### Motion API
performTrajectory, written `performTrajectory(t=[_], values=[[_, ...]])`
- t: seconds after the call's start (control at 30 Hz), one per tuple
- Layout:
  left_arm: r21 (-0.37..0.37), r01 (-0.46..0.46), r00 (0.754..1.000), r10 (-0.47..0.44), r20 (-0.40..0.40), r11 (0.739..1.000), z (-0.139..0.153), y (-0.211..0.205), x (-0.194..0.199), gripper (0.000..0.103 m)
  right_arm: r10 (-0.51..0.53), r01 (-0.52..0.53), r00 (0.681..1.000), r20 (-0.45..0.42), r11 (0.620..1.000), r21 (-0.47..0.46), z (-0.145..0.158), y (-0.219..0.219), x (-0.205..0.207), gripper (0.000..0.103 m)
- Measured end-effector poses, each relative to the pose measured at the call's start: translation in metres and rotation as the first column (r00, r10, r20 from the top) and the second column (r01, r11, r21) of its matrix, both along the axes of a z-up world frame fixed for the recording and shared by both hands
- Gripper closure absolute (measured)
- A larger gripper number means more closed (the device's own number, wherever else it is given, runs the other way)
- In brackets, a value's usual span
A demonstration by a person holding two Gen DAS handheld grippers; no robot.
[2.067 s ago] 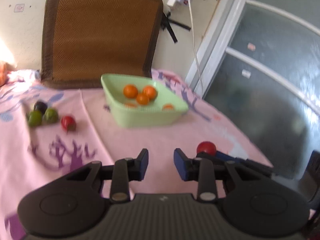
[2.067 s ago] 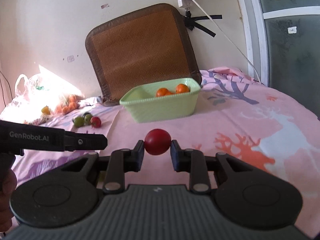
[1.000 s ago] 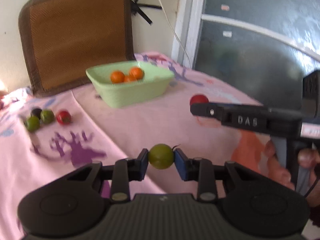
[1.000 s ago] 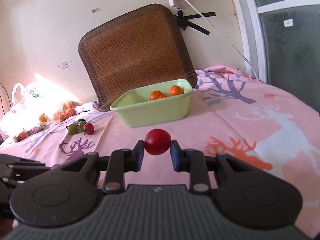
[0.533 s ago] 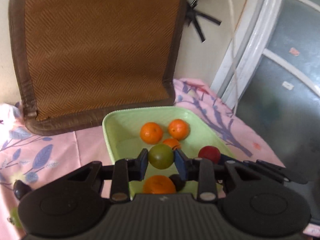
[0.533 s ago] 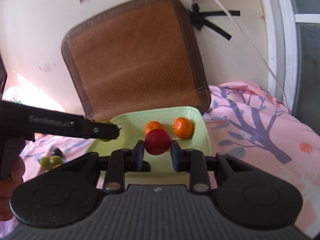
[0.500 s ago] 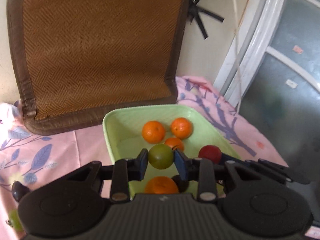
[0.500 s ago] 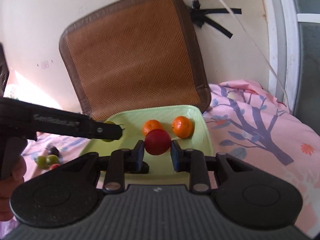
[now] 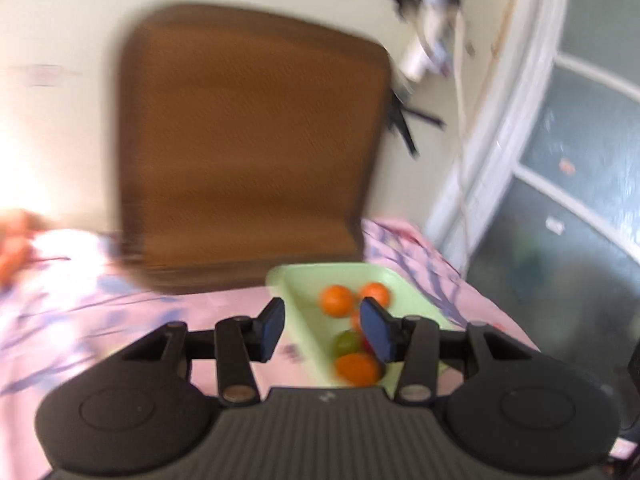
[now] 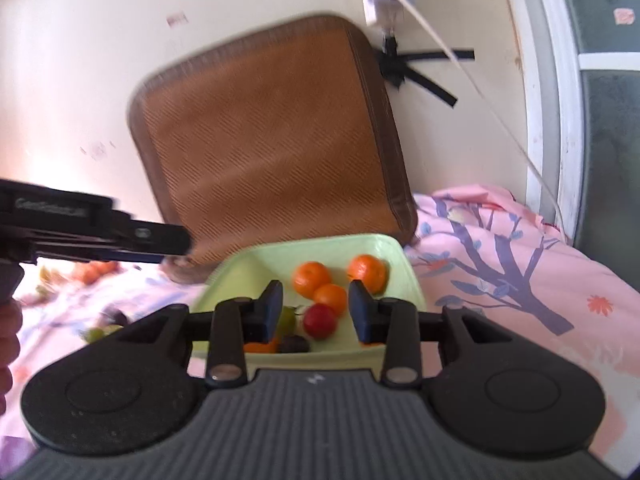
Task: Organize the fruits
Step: 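Carry both tomatoes over the green basket and open both tools, then grasp another green tomato with the left tool while the right tool grasps a red tomato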
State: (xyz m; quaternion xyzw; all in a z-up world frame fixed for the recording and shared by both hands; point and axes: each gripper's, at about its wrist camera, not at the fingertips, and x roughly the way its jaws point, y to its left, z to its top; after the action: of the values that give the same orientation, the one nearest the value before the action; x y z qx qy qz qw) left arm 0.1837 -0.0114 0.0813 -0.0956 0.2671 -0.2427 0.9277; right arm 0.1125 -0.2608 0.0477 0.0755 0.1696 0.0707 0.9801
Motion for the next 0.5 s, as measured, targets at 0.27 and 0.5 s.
performTrajectory(t=[0.27,0.5], values=[[0.058,-0.189,0.965,0.196,-0.176,0.980,-0.057,0.094,-0.028,0.060,0.230,-0.234,0.969,-0.091,0.971,-0.043,-0.023,0.078,-0.035,0.063],[0.045,-0.135,0.981,0.139,-0.132,0.990,-0.061,0.086,0.003,0.052,0.303,-0.322,0.941,-0.148,0.938,-0.131,-0.019,0.133,0.007,0.063]])
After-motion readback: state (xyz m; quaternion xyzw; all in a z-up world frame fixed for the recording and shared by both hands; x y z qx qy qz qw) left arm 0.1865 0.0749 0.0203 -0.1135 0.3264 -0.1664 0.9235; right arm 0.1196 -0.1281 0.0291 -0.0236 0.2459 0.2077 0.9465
